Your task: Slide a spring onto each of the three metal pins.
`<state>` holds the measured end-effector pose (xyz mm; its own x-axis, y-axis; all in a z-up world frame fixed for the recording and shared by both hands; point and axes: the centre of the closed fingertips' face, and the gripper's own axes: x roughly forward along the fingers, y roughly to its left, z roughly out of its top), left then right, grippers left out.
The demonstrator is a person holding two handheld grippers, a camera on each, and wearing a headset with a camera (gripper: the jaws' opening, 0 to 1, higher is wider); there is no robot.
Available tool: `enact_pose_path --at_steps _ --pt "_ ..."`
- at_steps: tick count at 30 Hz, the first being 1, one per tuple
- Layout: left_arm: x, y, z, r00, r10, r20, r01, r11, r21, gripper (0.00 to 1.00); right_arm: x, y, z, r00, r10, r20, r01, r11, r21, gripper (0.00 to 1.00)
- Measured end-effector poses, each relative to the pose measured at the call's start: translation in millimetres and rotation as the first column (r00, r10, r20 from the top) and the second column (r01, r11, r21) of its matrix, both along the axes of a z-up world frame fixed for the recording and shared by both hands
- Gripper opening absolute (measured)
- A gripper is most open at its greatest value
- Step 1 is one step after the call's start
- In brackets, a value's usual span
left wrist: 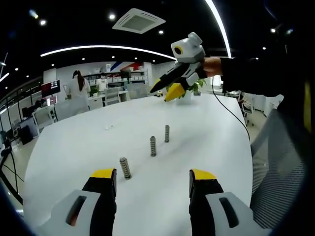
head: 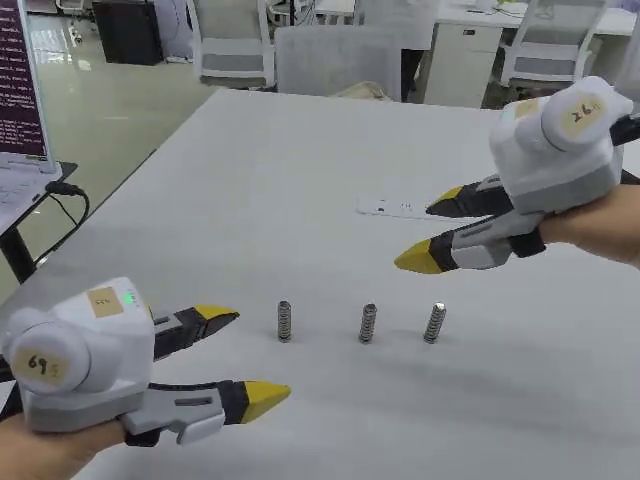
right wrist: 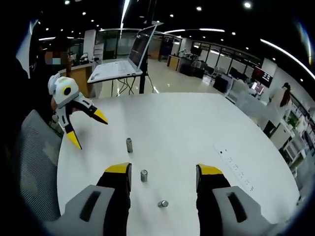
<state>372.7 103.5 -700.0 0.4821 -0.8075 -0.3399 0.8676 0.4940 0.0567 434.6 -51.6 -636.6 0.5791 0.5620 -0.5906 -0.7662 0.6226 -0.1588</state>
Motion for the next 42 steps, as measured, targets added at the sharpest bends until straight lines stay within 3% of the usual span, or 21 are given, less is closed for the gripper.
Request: enact_pose_path --at_steps 8,16,21,29,36,42 --pt "0.2 -3.3 6.1 1.0 0.007 0.001 -0.007 1.0 -0.011 0.56 -20.3 -32.6 -5.4 0.996 -0.085 0.029 0.083 0.994 0.065 0.55" --pt "-5.6 -5.8 5.2 1.0 0.01 -0.007 -0.01 1.0 -0.015 0.57 -40.2 -51.7 -14.0 0.986 -0.151 0.065 0.14 0.979 0.15 0.59" --pt "-7.7 -2.8 1.2 1.0 0.017 -0.017 -0.018 1.0 -0.019 0.57 -54.5 -54.9 -26.7 0.984 -0.158 0.077 0.145 0.976 0.161 0.64" --pt "-11.1 4.4 -7.5 0.999 0.032 -0.036 -0.033 0.999 -0.025 0.58 -73.7 -59.9 -54.0 0.979 -0.199 0.041 0.189 0.965 0.18 0.72" --pt "-12.8 9.5 -16.3 0.997 0.048 -0.061 -0.05 0.998 -0.032 0.61 -83.6 -62.5 -70.4 0.969 -0.248 0.011 0.24 0.945 0.222 0.82" --pt "-14.2 10.4 -19.3 0.995 0.062 -0.082 -0.066 0.997 -0.041 0.64 -84.2 -62.2 -72.9 0.955 -0.295 0.026 0.277 0.921 0.273 0.94"
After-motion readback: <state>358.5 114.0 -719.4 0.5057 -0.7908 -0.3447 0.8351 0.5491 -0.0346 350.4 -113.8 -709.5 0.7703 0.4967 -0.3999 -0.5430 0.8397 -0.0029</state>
